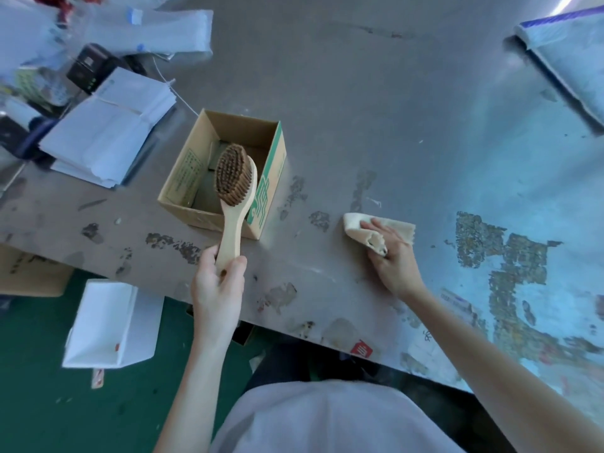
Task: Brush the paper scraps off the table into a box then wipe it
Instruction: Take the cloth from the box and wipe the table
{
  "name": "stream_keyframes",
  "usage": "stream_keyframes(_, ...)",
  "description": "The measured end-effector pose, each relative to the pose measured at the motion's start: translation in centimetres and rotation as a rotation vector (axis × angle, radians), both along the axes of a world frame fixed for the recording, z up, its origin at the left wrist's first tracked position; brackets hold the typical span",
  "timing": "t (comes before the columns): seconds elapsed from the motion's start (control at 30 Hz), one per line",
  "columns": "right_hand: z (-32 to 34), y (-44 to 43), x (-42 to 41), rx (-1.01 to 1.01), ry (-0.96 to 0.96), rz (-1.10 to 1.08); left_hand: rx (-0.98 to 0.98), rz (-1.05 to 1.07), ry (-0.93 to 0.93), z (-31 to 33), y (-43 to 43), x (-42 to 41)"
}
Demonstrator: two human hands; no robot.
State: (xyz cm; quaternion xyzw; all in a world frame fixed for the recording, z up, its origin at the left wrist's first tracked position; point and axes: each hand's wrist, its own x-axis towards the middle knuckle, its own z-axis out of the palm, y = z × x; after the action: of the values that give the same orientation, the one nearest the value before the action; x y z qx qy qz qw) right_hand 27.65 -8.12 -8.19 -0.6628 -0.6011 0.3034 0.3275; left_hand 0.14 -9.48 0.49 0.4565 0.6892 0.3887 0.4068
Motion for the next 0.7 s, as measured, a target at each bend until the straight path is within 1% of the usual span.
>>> stream_keyframes(0.07, -0.1, -1.5, -0.2, -0.016, 0.033, -0.058, 0.001, 0.027, -0.015, -0.1, -0.7, -0.2)
stream_keyframes(0.13, -0.3, -3.3, -0.3, 0.006, 0.027, -0.1, 0.013, 0.044, -0.042, -0.2, -1.1, -0.3)
stream_keyframes(0.2, -0.6, -5.0, -0.4, 0.029, -0.007, -0.145, 0.02, 0.031, -0.05, -0.3, -1.2, -0.6)
stream_keyframes(0.3, -1.2, -7.4, -1.3, 0.037, -0.114, -0.271, 0.02, -0.025, -0.053, -0.5, -0.7, -1.5)
stream_keyframes(0.4, -1.8, -8.4, -3.6, -0.072, -0.22, -0.423, 0.025, -0.083, -0.055, -0.5, -0.2, -2.4)
stream_keyframes(0.5, -1.7, -7.4, -7.1, -0.19, -0.287, -0.553, 0.039, -0.156, -0.03, -0.2, 0.1, -4.3)
stream_keyframes(0.6, -1.3, -5.5, -10.9, -0.255, -0.277, -0.529, 0.068, -0.192, 0.003, 0.1, 0.1, -6.4)
stream_keyframes(0.7, -1.0, -3.6, -15.9, -0.236, -0.26, -0.361, 0.083, -0.203, 0.033, 0.4, -0.1, -8.8)
